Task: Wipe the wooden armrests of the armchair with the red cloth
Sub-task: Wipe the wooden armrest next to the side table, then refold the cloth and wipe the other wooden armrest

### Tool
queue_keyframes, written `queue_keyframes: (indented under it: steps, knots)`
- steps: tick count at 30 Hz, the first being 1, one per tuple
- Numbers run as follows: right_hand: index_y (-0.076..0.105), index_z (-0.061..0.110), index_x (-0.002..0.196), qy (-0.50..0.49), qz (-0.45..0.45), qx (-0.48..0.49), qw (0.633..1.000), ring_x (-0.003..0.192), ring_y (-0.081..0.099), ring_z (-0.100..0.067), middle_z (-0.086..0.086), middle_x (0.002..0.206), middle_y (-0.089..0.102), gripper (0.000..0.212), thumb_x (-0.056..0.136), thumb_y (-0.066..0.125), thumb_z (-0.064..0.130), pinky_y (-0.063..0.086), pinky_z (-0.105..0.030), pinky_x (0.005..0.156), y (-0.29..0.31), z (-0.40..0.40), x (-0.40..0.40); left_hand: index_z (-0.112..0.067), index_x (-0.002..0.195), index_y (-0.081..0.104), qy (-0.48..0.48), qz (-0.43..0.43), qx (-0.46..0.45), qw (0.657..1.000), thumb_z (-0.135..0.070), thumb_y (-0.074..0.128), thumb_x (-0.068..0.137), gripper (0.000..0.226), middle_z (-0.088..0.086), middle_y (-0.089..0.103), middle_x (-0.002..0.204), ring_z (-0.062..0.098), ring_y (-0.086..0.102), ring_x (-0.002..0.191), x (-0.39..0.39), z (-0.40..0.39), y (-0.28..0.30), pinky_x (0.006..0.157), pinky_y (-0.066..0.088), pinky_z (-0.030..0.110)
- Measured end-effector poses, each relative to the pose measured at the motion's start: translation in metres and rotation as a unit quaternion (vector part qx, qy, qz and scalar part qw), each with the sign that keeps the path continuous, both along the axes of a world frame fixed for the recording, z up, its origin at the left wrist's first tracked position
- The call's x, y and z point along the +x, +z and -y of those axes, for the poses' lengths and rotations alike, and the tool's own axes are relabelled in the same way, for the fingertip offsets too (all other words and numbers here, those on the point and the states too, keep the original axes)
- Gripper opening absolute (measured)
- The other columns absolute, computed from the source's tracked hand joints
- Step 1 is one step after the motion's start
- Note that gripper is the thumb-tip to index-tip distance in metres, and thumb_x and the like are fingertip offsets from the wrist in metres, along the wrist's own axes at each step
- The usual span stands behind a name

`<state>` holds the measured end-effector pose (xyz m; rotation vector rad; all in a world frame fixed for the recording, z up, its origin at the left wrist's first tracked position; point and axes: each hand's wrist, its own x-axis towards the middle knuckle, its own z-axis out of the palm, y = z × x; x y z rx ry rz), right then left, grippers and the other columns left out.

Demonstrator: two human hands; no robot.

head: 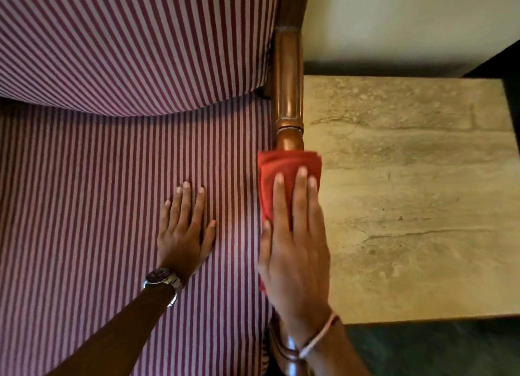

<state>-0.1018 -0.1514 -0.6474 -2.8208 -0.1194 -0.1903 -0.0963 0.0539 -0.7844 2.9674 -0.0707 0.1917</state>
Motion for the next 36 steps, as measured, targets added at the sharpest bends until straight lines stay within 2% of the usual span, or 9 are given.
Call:
queue_keyframes:
  steps: [3, 7, 10, 13, 16, 21, 26, 32, 36]
  knots:
    - [0.012, 0.017, 0.163, -0.009, -0.021, 0.018, 1.000, 0.160, 0.007, -0.029, -0.012, 0.173, 0.006, 0.064, 0.105, 0.037, 0.030, 0.024, -0.046, 0.127, -0.021, -0.019, -0.021, -0.006, 0.153, 0.035, -0.014, -0.034, -0.017, 0.999, -0.044, 0.035, 0.100, 0.064, 0.025, 0.029, 0.161, 0.037, 0.029, 0.151, 0.003, -0.015, -0.010, 0.120, 0.030, 0.056]
    - [0.038, 0.023, 0.153, -0.120, -0.028, 0.255, 0.959, 0.144, 0.045, -0.019, 0.000, 0.162, 0.037, 0.053, 0.104, 0.043, 0.039, 0.053, -0.045, 0.106, -0.026, -0.005, -0.023, -0.007, 0.138, 0.052, 0.068, -0.114, -0.207, 0.969, -0.047, 0.039, 0.098, 0.059, 0.019, 0.063, 0.129, 0.035, 0.061, 0.118, 0.001, 0.024, 0.017, 0.094, 0.053, 0.047]
    - [0.051, 0.027, 0.140, -0.261, -0.022, 0.336, 0.905, 0.113, 0.063, -0.009, 0.010, 0.128, 0.062, 0.041, 0.102, 0.053, 0.042, 0.058, -0.031, 0.087, -0.028, 0.017, -0.010, -0.023, 0.120, 0.057, 0.108, -0.208, -0.524, 0.819, -0.060, 0.032, 0.093, 0.051, -0.001, 0.063, 0.088, 0.022, 0.065, 0.082, 0.005, 0.073, 0.055, 0.068, 0.052, 0.037]
    - [0.060, 0.029, 0.130, -0.284, -0.103, 0.372, 0.877, 0.102, 0.068, -0.008, 0.008, 0.112, 0.071, 0.035, 0.096, 0.066, 0.033, 0.057, -0.022, 0.076, -0.030, 0.037, 0.001, -0.037, 0.120, 0.055, 0.095, -0.299, -0.631, 0.709, -0.063, 0.048, 0.089, 0.042, -0.004, 0.073, 0.100, 0.008, 0.071, 0.088, -0.008, 0.118, 0.079, 0.077, 0.063, 0.035]
    - [0.065, 0.019, 0.129, -0.292, -0.096, 0.355, 0.883, 0.098, 0.071, -0.016, -0.002, 0.115, 0.074, 0.037, 0.093, 0.070, 0.024, 0.059, -0.036, 0.082, -0.021, 0.064, 0.004, -0.035, 0.129, 0.046, 0.076, -0.297, -0.628, 0.716, -0.038, 0.065, 0.091, 0.043, -0.011, 0.070, 0.107, -0.005, 0.069, 0.091, -0.013, 0.150, 0.088, 0.077, 0.060, 0.020]
    - [0.069, 0.025, 0.120, -0.263, -0.078, 0.462, 0.843, 0.089, 0.074, -0.007, 0.001, 0.108, 0.078, 0.031, 0.090, 0.075, 0.019, 0.061, -0.019, 0.073, 0.002, 0.078, 0.018, -0.024, 0.133, 0.047, 0.074, -0.229, -0.640, 0.730, -0.024, 0.066, 0.091, 0.046, -0.003, 0.069, 0.119, 0.009, 0.069, 0.102, 0.006, 0.151, 0.115, 0.089, 0.059, 0.041]
    - [0.069, 0.025, 0.108, -0.187, -0.106, 0.543, 0.812, 0.089, 0.071, -0.007, 0.004, 0.101, 0.077, 0.031, 0.083, 0.081, 0.012, 0.057, -0.018, 0.077, 0.016, 0.026, 0.031, -0.030, 0.125, 0.053, 0.116, -0.135, -0.606, 0.775, -0.028, 0.069, 0.084, 0.044, -0.019, 0.070, 0.102, 0.001, 0.070, 0.089, 0.007, 0.089, 0.133, 0.079, 0.058, 0.022]
    - [0.066, 0.011, 0.108, -0.106, -0.166, 0.596, 0.779, 0.079, 0.068, -0.003, -0.002, 0.089, 0.074, 0.033, 0.080, 0.081, 0.006, 0.054, -0.016, 0.072, -0.003, -0.060, 0.029, -0.045, 0.111, 0.047, 0.191, -0.069, -0.470, 0.859, -0.044, 0.073, 0.082, 0.039, -0.024, 0.067, 0.100, -0.005, 0.067, 0.085, -0.020, -0.004, 0.131, 0.072, 0.054, 0.014]
    - [0.062, 0.005, 0.110, -0.126, -0.250, 0.576, 0.768, 0.072, 0.061, -0.006, 0.002, 0.085, 0.065, 0.035, 0.080, 0.081, 0.002, 0.054, -0.023, 0.067, -0.041, -0.102, 0.017, -0.036, 0.102, 0.045, 0.203, -0.073, -0.329, 0.919, -0.023, 0.069, 0.087, 0.031, -0.003, 0.059, 0.093, 0.014, 0.056, 0.077, -0.038, -0.036, 0.095, 0.064, 0.039, 0.015]
